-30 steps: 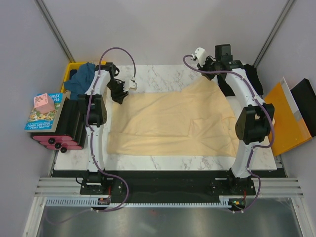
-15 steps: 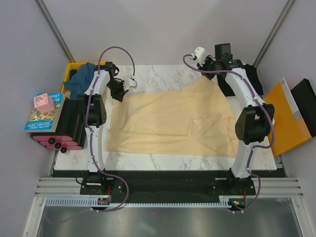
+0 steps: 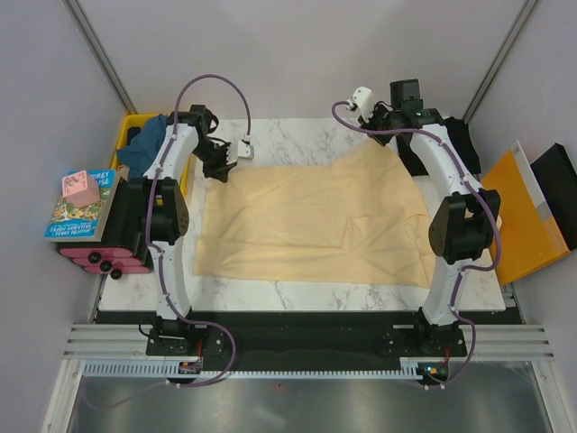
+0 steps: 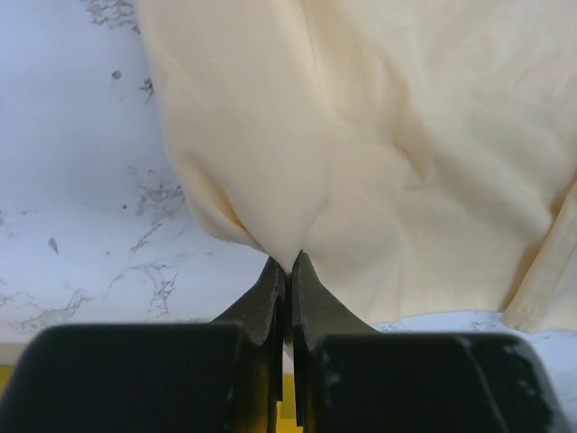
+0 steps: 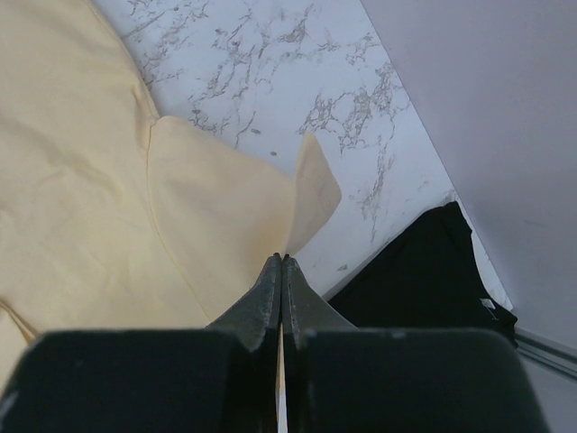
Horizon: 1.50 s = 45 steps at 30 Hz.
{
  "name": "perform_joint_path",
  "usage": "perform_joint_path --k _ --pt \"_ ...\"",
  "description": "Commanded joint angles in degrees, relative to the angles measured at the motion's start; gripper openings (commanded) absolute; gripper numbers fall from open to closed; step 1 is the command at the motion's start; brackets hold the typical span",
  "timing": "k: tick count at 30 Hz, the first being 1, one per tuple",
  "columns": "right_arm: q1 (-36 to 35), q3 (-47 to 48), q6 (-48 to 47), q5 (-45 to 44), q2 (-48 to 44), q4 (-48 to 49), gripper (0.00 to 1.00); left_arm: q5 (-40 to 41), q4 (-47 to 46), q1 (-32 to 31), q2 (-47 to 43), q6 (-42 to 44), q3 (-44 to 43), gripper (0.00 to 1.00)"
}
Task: Fold and stack the t-shirts
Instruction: Fold the tshirt
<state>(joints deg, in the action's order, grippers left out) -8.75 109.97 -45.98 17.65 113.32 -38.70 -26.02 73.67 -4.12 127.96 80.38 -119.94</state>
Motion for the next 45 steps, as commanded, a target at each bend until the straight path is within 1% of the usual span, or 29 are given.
perform_joint_path --k 1,2,4,5,8,10,11,13,14,17,23,30,35,40,45 --pt "-0.47 1.12 -1.83 -0.25 -1.43 -1.12 0.0 -3.42 14.49 -1.24 -0.78 6.9 1.02 0.06" --pt "-0.56 1.21 -2.1 -0.33 -1.26 -1.12 0.0 -3.16 14.49 -1.94 -1.13 7.07 3.98 0.08" --pt "-0.74 1.56 -2.54 -0.51 -1.26 -1.38 0.0 -2.37 14.49 -2.82 -3.06 10.49 8.03 0.12" --pt "-0.83 1.65 -2.71 -0.68 -1.08 -1.38 0.0 -2.11 14.49 -3.17 -3.5 11.46 11.1 0.18" --pt "-0.91 1.82 -3.33 -1.04 -1.17 -1.82 0.0 -1.66 14.49 -4.31 -3.68 11.21 12.19 0.3" --pt "-1.0 1.74 -3.86 -1.47 -1.26 -2.26 0.0 -1.93 14.57 -4.75 -4.73 11.9 12.8 0.32" --pt "-1.0 1.74 -4.03 -1.56 -1.26 -2.35 0.0 -1.84 14.57 -5.1 -5.09 12.52 13.85 0.41" --pt "-1.18 1.73 -4.47 -1.74 -1.26 -2.35 0.0 -2.01 14.49 -5.55 -5.7 12.79 14.03 0.56" --pt "-1.26 1.91 -4.56 -2.09 -1.08 -2.35 0.0 -2.36 14.49 -5.81 -5.88 12.26 13.51 0.72" --pt "-1.44 2.17 -4.56 -2.35 -0.99 -2.35 0.0 -3.16 14.49 -5.99 -6.58 11.21 11.93 0.8" --pt "-1.88 1.82 -4.47 -2.62 -0.99 -2.43 0.0 -5.01 14.49 -5.9 -7.46 8.13 6.92 0.82" --pt "-2.32 1.82 -4.91 -2.8 -0.73 -2.43 0.0 -2.55 14.49 -4.32 -2.72 5.4 3.57 0.78" --pt "-2.32 1.12 -6.23 -3.59 -1.26 -2.44 0.0 -2.46 14.4 -4.41 -6.05 9.35 9.63 0.78" --pt "-2.41 1.21 -5.71 -3.41 -1.17 -2.17 0.0 0.27 14.49 -4.32 -5.09 8.39 12.1 0.75" --pt "-2.5 0.86 -5.62 -3.59 -1.43 -2.17 0.0 0.09 14.48 -4.05 -4.21 7.86 12.19 0.75"
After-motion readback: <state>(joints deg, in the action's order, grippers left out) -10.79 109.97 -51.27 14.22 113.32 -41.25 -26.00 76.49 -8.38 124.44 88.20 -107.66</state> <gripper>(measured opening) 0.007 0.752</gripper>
